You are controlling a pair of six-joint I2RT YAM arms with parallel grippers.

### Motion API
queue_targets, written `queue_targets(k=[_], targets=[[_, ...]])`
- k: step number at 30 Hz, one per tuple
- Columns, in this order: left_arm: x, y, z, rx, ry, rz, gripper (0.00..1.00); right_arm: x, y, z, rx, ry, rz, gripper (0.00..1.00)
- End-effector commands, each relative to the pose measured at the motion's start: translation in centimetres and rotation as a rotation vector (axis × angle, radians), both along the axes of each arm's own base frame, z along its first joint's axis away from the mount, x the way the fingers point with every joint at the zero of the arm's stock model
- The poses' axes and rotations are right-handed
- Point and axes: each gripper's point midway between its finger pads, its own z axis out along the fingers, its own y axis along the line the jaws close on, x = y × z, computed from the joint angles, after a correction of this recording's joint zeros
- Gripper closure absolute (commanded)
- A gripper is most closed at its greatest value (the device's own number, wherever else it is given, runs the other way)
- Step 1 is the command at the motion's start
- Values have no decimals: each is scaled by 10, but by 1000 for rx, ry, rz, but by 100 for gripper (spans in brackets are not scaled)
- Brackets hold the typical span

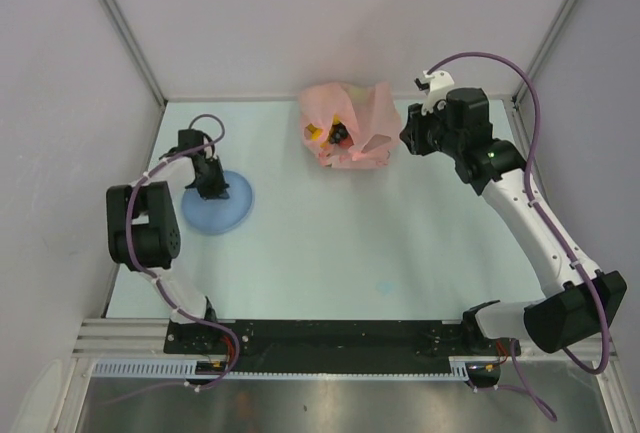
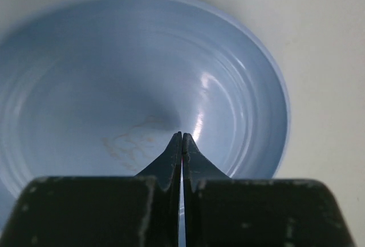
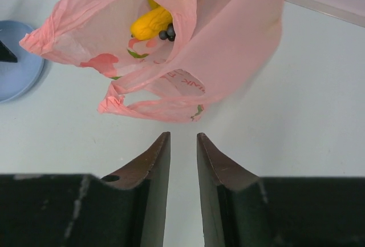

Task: Take the fake fruits out of the plastic bag
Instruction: Move the plate to the center of the board.

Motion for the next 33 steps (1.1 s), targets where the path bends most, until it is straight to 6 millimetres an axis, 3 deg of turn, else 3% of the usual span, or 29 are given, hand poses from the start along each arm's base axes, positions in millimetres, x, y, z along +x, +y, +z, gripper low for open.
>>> queue_targets(k=[1, 3, 7, 14, 16, 25, 26, 28, 29, 33], targets=[[1, -31, -5, -2, -22, -138, 100, -2, -6, 19, 16, -67, -21, 69], [-10, -44, -13, -1, 1, -175, 100, -2, -10, 17, 16, -65, -36, 68], [-38, -94, -24, -16, 42, -328, 100, -7, -17, 14, 15, -61, -41, 66], [-114, -169, -33, -120, 100, -605, 100, -15, -22, 11, -2, -68, -35, 64], [-130, -181, -35, -128, 112, -670, 100, -15, -24, 9, -9, -70, -40, 64], [-193, -278, -4, -188, -1, -1128, 100, -20, -31, 9, 15, -63, -61, 63], [-208, -291, -2, -183, -12, -1213, 100, -20, -32, 9, 19, -63, -65, 62], [-216, -310, 6, -178, -54, -1299, 100, -21, -33, 9, 20, -65, -68, 62], [-230, -321, 7, -170, -72, -1394, 100, -22, -34, 9, 20, -65, -69, 61], [-244, -340, 12, -114, -118, -1529, 100, -28, -35, 0, 14, -48, -66, 60]])
